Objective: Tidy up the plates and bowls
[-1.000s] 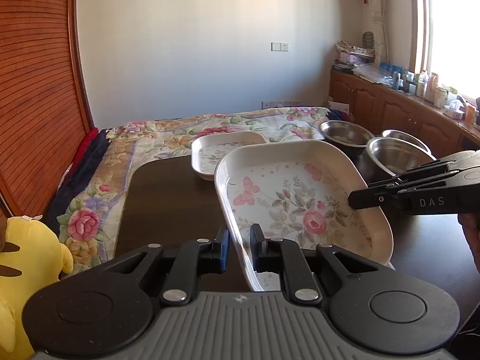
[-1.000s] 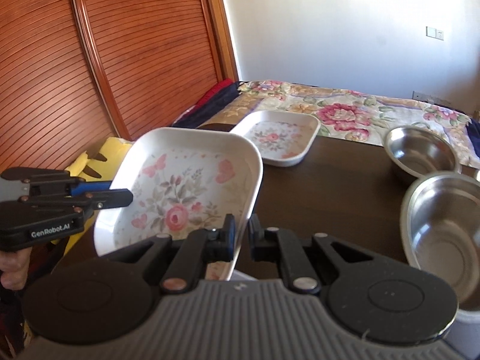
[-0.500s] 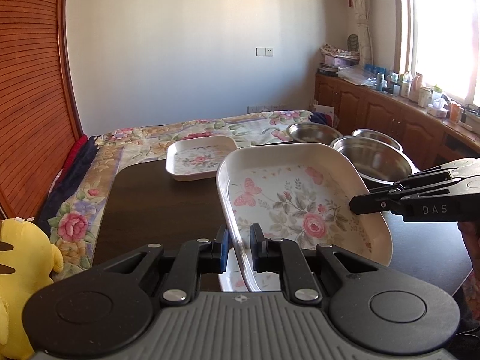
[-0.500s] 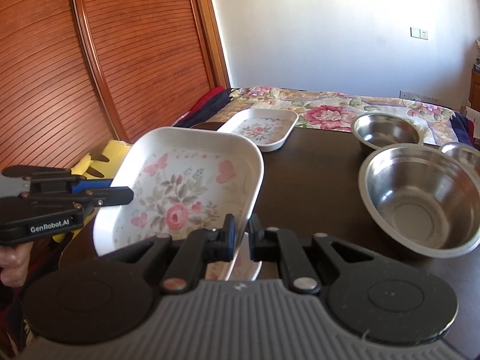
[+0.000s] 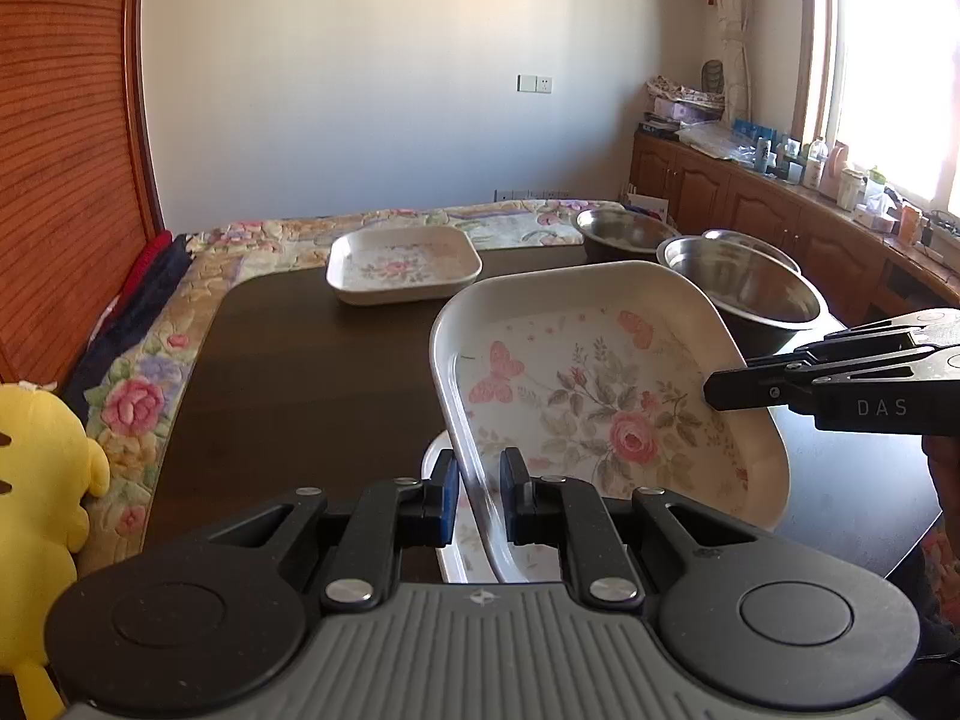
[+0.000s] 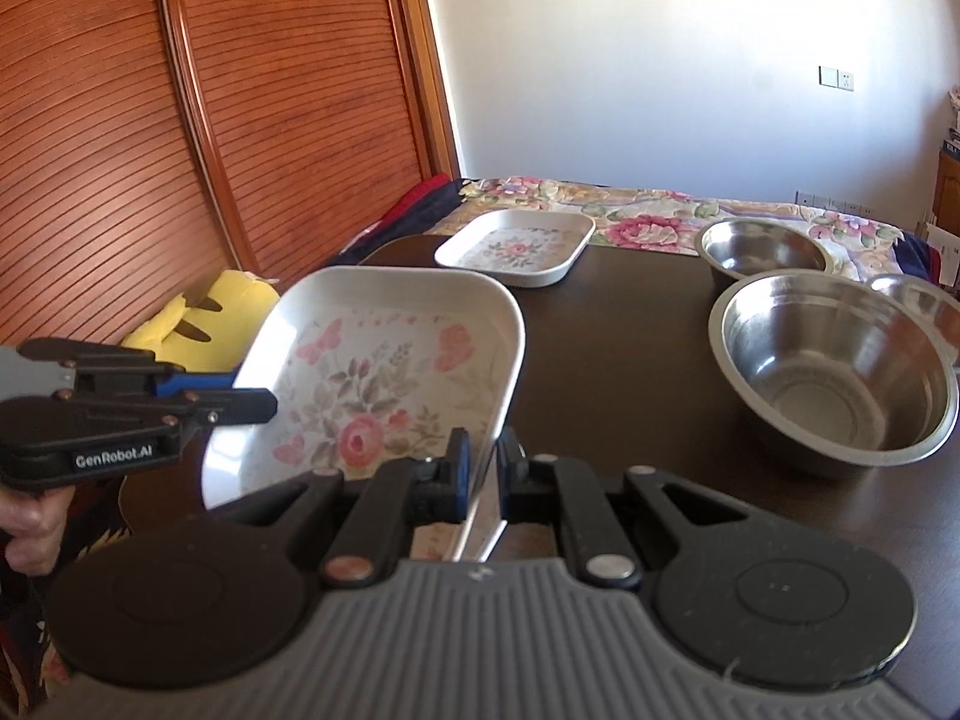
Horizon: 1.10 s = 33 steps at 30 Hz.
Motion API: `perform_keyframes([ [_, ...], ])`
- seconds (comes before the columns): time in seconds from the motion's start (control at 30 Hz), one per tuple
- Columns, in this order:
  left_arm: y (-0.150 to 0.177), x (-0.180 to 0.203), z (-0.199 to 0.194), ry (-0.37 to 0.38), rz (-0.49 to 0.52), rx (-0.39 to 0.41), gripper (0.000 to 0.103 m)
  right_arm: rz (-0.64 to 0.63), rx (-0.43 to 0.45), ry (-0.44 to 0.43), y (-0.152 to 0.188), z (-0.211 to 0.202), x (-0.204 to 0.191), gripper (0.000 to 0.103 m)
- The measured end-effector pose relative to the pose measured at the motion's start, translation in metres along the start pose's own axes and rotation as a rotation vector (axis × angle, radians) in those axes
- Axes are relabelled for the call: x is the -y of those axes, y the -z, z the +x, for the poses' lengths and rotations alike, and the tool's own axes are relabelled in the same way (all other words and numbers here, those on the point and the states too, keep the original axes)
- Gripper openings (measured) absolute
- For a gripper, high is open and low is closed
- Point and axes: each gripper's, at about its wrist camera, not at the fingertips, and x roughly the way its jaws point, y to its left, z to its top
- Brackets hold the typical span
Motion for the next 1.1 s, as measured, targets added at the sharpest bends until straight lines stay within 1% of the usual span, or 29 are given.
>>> perform_keyframes([
  [0.33, 0.004, -0.003, 0.005, 0.008, -0.013, -0.014, 0.016, 0.005, -0.024, 0.002, 0.011, 0.004, -0.003, 0.011],
  [0.57, 0.01, -0.008, 0.015, 0.002, -0.021, -0.03, 0.016, 0.007, -0.039, -0.001, 0.021, 0.008, -0.008, 0.011],
  [0.67, 0.012, -0.01, 0.019, 0.001, -0.037, -0.026, 0.016, 0.001, -0.022, 0.005, 0.023, 0.009, -0.01, 0.011],
  [0.73, 0.013, -0.01, 0.021, 0.0, -0.045, -0.024, 0.016, 0.023, -0.007, -0.001, 0.024, 0.01, -0.008, 0.011],
  [0.8, 0.015, -0.01, 0.023, 0.0, -0.045, -0.03, 0.016, 0.04, -0.007, -0.008, 0.027, 0.011, -0.007, 0.011],
  [1.1, 0.019, -0.01, 0.028, -0.009, -0.036, -0.031, 0.016, 0.034, 0.001, 0.008, 0.034, 0.017, -0.007, 0.012],
])
